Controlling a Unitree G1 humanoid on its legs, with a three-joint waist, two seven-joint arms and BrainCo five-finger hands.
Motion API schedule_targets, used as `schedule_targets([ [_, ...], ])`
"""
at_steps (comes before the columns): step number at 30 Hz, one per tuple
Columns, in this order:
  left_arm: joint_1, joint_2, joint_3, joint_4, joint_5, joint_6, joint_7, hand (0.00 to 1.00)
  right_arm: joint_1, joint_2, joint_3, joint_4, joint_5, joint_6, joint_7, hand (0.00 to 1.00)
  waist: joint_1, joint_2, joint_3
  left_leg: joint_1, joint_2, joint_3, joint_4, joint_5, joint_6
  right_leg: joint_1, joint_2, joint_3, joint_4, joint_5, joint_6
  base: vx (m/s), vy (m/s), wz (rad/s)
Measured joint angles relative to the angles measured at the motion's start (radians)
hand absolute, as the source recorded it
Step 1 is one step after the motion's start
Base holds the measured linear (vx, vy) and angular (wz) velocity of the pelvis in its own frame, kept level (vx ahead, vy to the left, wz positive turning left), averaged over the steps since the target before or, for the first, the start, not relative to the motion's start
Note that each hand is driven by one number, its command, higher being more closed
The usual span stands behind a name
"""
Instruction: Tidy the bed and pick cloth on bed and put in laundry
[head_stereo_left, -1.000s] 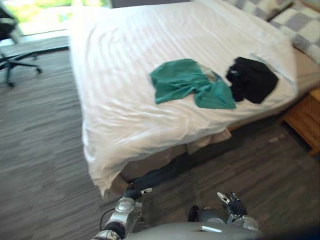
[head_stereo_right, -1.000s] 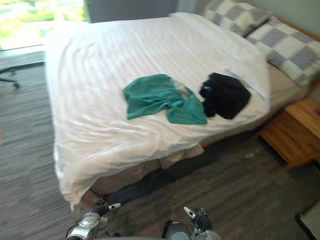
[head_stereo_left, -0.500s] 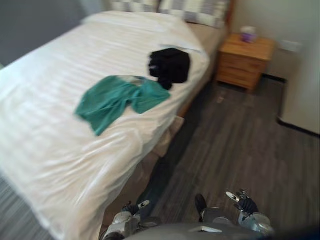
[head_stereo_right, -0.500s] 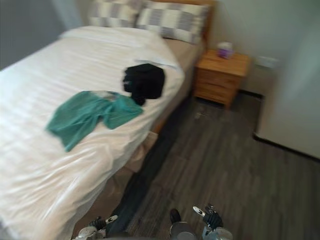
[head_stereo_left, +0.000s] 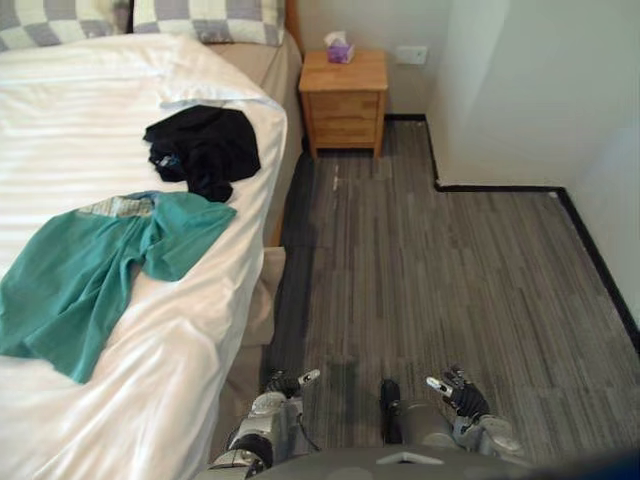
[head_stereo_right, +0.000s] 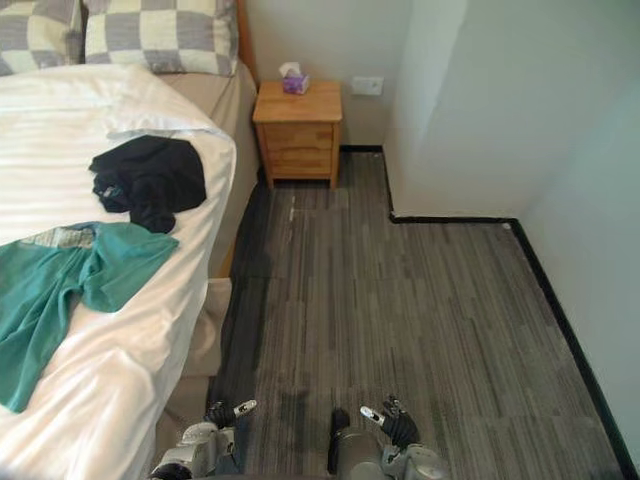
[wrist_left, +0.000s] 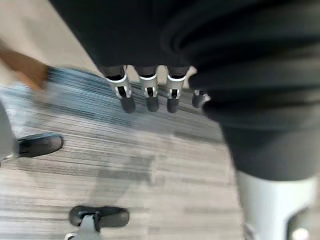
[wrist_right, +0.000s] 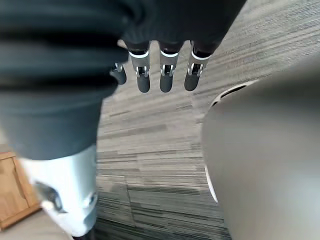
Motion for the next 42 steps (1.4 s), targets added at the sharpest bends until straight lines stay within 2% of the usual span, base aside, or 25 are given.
schedule_targets([
  [2,0.006,0.012,-0.006,0.000,-0.035,-0.015,-0.018,0.00,-0.001,0.009,-0.037,0.021,0.008,0.014,-0.001,0.00,0.000,0.000,-0.005,-0.048,0.009,-0.063,0.012,-0.003,0.009,0.010,0.021,0.001,-0.104,0.047,-0.003,-0.03,-0.103,-0.09],
  [3,0.008,0.012,-0.006,0.001,-0.033,-0.016,-0.021,0.00,-0.001,0.010,-0.049,0.024,0.017,0.017,-0.003,0.00,0.001,0.000,-0.005,-0.053,0.009,-0.076,0.010,-0.001,0.012,0.016,0.024,0.000,-0.127,0.060,-0.003,-0.01,-0.030,-0.06],
  [4,0.018,0.012,-0.006,0.005,-0.019,-0.011,-0.034,0.00,-0.002,0.011,-0.076,0.039,0.027,0.029,-0.006,0.00,0.001,-0.001,-0.005,-0.056,0.006,-0.089,0.008,0.007,0.016,0.038,0.031,0.005,-0.183,0.099,-0.002,0.02,0.029,-0.14],
  [5,0.040,0.011,-0.004,0.006,0.014,-0.003,-0.041,0.00,-0.002,0.008,-0.107,0.063,0.026,0.038,-0.007,0.00,0.003,-0.004,-0.004,-0.045,-0.002,-0.088,0.010,0.020,0.014,0.074,0.035,0.020,-0.247,0.145,0.003,0.02,0.029,-0.17],
  [8,0.097,0.006,0.032,0.012,0.036,0.003,-0.040,0.00,0.007,0.008,-0.145,0.094,0.018,0.040,-0.007,0.00,0.004,-0.008,-0.014,-0.019,-0.027,-0.073,0.019,0.037,0.017,0.151,0.024,0.049,-0.358,0.204,0.012,0.03,0.133,-0.26],
  [11,0.103,0.004,0.084,0.017,0.046,0.020,-0.034,0.00,0.019,0.011,-0.174,0.096,0.018,0.049,-0.006,0.00,0.011,-0.005,-0.021,-0.008,-0.035,-0.071,0.009,0.037,0.017,0.158,0.011,0.059,-0.376,0.214,0.018,-0.03,0.143,-0.07],
  [14,0.103,-0.007,0.092,0.027,0.055,0.039,-0.033,0.00,0.039,0.010,-0.175,0.093,0.015,0.047,-0.002,0.00,0.014,0.000,-0.025,-0.009,-0.023,-0.073,-0.019,-0.005,0.018,0.151,0.016,0.036,-0.376,0.220,0.025,-0.05,0.109,0.17],
  [15,0.097,0.013,0.113,0.041,0.077,0.172,-0.035,0.00,0.039,-0.016,-0.111,0.107,-0.021,0.053,-0.004,0.00,0.028,0.002,-0.033,-0.007,-0.026,-0.079,-0.006,0.030,0.001,0.174,-0.002,0.000,-0.377,0.185,0.037,-0.01,0.023,0.09],
  [21,0.097,0.014,0.112,0.041,0.074,0.169,-0.035,0.00,0.039,-0.016,-0.110,0.107,-0.020,0.052,-0.004,0.00,0.027,0.002,-0.033,-0.007,-0.027,-0.077,-0.005,0.030,0.001,0.174,-0.002,0.000,-0.377,0.185,0.037,0.00,0.000,0.00],
  [26,0.105,0.029,0.064,0.043,-0.002,0.100,-0.031,0.00,0.041,-0.023,-0.074,0.107,0.063,0.047,-0.010,0.00,0.024,0.002,-0.025,-0.003,-0.024,-0.071,-0.005,0.030,0.001,0.178,-0.001,0.001,-0.377,0.185,0.037,0.00,0.000,0.00],
  [30,0.101,0.040,0.028,0.043,-0.096,0.047,0.009,0.00,0.041,-0.024,-0.064,0.107,0.159,0.046,-0.018,0.00,0.022,-0.002,-0.013,0.010,-0.014,-0.041,0.008,0.030,0.000,0.196,0.004,0.000,-0.376,0.183,0.034,0.00,0.000,0.00],
  [34,0.104,0.048,0.027,0.038,-0.154,-0.017,0.031,0.00,0.039,-0.023,-0.037,0.107,0.187,0.045,-0.013,0.00,0.025,-0.020,0.002,-0.057,0.008,0.003,0.218,0.023,-0.022,0.221,0.004,0.004,-0.375,0.171,0.019,0.00,-0.017,-0.10],
  [35,0.105,0.047,0.034,0.029,-0.153,-0.030,0.031,0.00,0.036,-0.026,-0.030,0.106,0.186,0.045,-0.005,0.00,0.025,-0.020,0.002,-0.121,0.043,0.034,0.377,0.029,-0.033,0.227,0.014,0.008,-0.371,0.162,0.009,-0.01,-0.082,-0.18],
  [36,0.109,0.045,0.044,0.014,-0.153,-0.032,0.030,0.00,0.040,-0.031,-0.030,0.099,0.185,0.045,0.001,0.00,0.023,-0.005,0.010,-0.188,0.086,0.040,0.534,0.054,-0.038,0.237,0.026,0.008,-0.371,0.152,-0.004,-0.02,-0.086,-0.26],
  [37,0.111,0.040,0.054,0.000,-0.152,-0.033,0.029,0.00,0.043,-0.036,-0.031,0.092,0.183,0.044,0.004,0.00,0.024,0.004,0.016,-0.231,0.117,0.035,0.638,0.090,-0.021,0.250,0.041,0.009,-0.375,0.145,-0.013,0.01,-0.092,-0.42],
  [38,0.113,0.029,0.079,-0.009,-0.152,-0.037,0.023,0.00,0.048,-0.044,-0.030,0.078,0.174,0.040,0.005,0.00,0.030,0.020,0.026,-0.292,0.158,0.028,0.768,0.186,0.038,0.277,0.059,0.009,-0.368,0.133,-0.026,0.05,-0.076,-0.53],
  [39,0.121,0.032,0.086,-0.010,-0.151,-0.037,0.021,0.00,0.046,-0.038,-0.027,0.051,0.173,0.039,0.005,0.00,0.043,0.019,0.038,-0.319,0.179,0.020,0.853,0.284,0.037,0.283,0.059,0.012,-0.331,0.126,-0.036,0.07,-0.100,-0.47],
  [40,0.122,0.037,0.095,-0.012,-0.145,-0.036,0.013,0.00,0.055,-0.031,-0.032,0.032,0.174,0.036,0.006,0.00,0.038,0.021,0.051,-0.343,0.179,-0.002,0.901,0.316,0.023,0.286,0.065,0.020,-0.305,0.099,-0.044,0.08,-0.097,-0.36],
  [41,0.131,0.030,0.118,-0.037,-0.135,-0.035,-0.004,0.00,0.061,-0.026,-0.042,0.019,0.174,0.035,0.005,0.00,0.040,0.022,0.053,-0.377,0.167,-0.031,0.936,0.230,0.010,0.292,0.070,0.039,-0.283,0.074,-0.063,0.06,-0.105,-0.23],
  [42,0.133,0.029,0.118,-0.046,-0.118,-0.038,-0.011,0.00,0.058,-0.022,-0.047,0.017,0.174,0.035,0.005,0.00,0.043,0.019,0.055,-0.394,0.155,-0.039,0.937,0.197,0.000,0.297,0.070,0.046,-0.280,0.066,-0.066,0.09,-0.104,-0.32],
])
